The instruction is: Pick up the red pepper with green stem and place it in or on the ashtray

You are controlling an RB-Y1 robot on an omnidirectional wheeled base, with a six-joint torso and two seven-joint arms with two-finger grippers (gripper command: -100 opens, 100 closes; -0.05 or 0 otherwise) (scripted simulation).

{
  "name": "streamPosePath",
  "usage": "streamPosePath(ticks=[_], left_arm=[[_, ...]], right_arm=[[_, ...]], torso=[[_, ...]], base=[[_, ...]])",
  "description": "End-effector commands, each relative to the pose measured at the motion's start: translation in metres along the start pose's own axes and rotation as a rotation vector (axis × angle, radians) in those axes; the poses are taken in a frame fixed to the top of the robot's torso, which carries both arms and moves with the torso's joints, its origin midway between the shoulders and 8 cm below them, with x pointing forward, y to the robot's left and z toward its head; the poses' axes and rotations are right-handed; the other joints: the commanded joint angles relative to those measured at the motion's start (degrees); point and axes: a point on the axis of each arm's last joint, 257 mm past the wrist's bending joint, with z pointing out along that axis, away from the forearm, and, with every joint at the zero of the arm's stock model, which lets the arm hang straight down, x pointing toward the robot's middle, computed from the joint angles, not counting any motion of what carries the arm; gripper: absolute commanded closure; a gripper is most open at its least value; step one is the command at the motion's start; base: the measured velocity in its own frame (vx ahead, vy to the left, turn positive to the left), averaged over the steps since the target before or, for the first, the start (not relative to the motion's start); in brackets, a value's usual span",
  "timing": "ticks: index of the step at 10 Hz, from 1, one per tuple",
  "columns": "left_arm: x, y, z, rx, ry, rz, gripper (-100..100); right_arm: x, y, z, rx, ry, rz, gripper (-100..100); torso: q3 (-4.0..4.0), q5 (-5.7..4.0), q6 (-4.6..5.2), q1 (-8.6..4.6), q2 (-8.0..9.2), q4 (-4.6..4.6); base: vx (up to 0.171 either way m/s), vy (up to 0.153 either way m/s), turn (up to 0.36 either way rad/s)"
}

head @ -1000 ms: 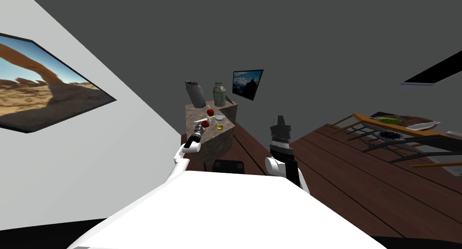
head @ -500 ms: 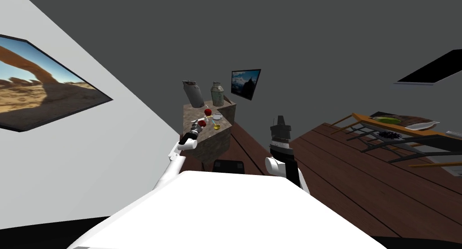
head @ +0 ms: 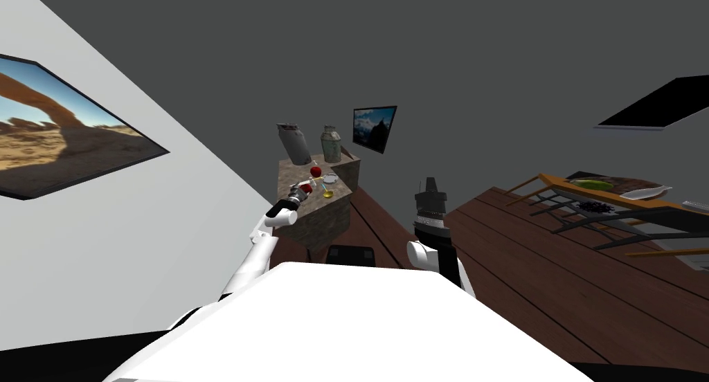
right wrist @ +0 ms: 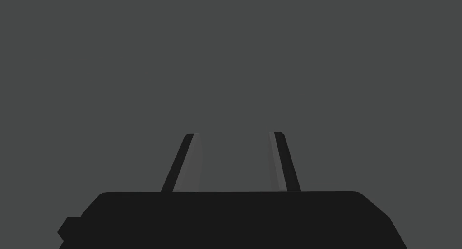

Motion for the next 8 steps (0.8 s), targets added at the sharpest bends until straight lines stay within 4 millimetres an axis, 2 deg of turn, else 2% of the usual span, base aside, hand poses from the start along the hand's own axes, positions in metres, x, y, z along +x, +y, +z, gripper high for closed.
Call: streamPosePath(ticks=[1,2,4,5,8], left_arm=[[-0.003,-0.012,0.002,-0.015,0.000,-0.066,-100],[-0.004,-0.009,0.002,-0.028,-0.005,-0.070,-100],[-0.007,-0.025,0.003,-0.051,-0.005,-0.149,-100],[-0.009,-0.021,0.003,-0.068,-0.012,-0.151,-100],[-0.014,-0.030,0.002,-0.114,-0.023,-0.218,-100]], right_arm=[[0.000,0.000,0.000,0.000,0.000,0.000,0],[0.000,0.000,0.000,0.000,0.000,0.000,0],[0.000,0.000,0.000,0.000,0.000,0.000,0],[0.000,0.000,0.000,0.000,0.000,0.000,0],[0.000,0.000,0.000,0.000,0.000,0.000,0]], torso=[[0.00,0.00,0.00,0.00,0.00,0.00],[0.01,-0.01,0.00,-0.06,0.01,0.00],[-0.01,0.01,0.00,0.04,-0.03,0.00],[-0.03,0.00,0.00,-0.03,-0.06,-0.01],[-0.03,0.04,0.00,0.16,-0.05,-0.01]], base=[[-0.013,-0.106,-0.003],[-0.011,-0.080,0.006],[0.005,-0.085,-0.005],[0.009,-0.070,0.003],[0.005,-0.050,-0.006]])
